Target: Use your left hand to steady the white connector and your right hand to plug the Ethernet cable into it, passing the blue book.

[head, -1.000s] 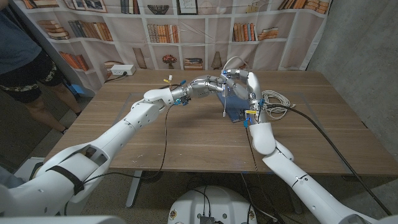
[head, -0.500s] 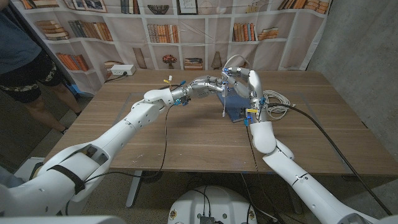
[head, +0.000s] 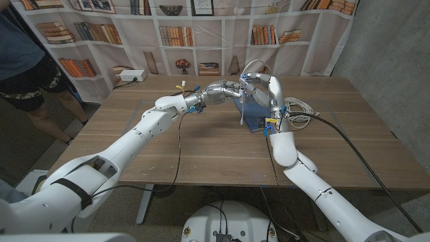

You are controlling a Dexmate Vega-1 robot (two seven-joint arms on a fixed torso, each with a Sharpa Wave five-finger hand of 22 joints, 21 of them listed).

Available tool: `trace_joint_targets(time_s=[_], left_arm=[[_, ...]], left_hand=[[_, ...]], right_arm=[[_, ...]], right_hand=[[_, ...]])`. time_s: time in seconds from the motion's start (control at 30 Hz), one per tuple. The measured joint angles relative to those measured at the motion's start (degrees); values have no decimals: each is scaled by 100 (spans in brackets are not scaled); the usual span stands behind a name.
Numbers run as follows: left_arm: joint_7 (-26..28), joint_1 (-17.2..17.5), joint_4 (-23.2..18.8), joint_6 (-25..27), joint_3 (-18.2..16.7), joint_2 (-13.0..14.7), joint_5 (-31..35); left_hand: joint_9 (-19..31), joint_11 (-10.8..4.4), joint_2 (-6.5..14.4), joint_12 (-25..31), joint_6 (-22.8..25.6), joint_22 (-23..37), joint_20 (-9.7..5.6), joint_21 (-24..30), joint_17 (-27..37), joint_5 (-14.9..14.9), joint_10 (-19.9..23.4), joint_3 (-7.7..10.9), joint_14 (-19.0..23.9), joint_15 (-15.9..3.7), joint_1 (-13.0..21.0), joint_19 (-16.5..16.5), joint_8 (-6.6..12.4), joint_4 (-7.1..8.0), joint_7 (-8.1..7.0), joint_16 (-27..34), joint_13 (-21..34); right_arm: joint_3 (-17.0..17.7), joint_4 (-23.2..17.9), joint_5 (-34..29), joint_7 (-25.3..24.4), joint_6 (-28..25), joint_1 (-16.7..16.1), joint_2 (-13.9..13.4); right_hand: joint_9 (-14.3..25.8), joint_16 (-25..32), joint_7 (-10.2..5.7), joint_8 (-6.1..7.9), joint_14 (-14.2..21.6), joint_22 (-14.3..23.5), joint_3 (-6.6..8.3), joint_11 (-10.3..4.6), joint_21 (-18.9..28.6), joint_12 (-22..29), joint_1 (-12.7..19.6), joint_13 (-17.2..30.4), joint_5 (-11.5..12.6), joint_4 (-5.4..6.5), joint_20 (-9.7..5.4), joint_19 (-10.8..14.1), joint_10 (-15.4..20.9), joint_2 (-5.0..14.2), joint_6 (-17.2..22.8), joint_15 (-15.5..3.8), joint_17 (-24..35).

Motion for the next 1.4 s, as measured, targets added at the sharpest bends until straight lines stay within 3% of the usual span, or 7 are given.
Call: trace_joint_targets(time_s=[1.4], left_arm=[[-69,-76,123,-50,-31,-73,-27]], left_hand=[[1,-9,-17,2,0,0,1,0,1,-35,-9,0,0,0,-17,1,6,0,0,0,2]], right_arm=[[-15,9,-65,-231,-27,-32,-55]], right_hand=[[-2,0,32,0,0,0,-24,-3,0,-15,28,25,1,24,-1,-1,3,-3,32,0,1]])
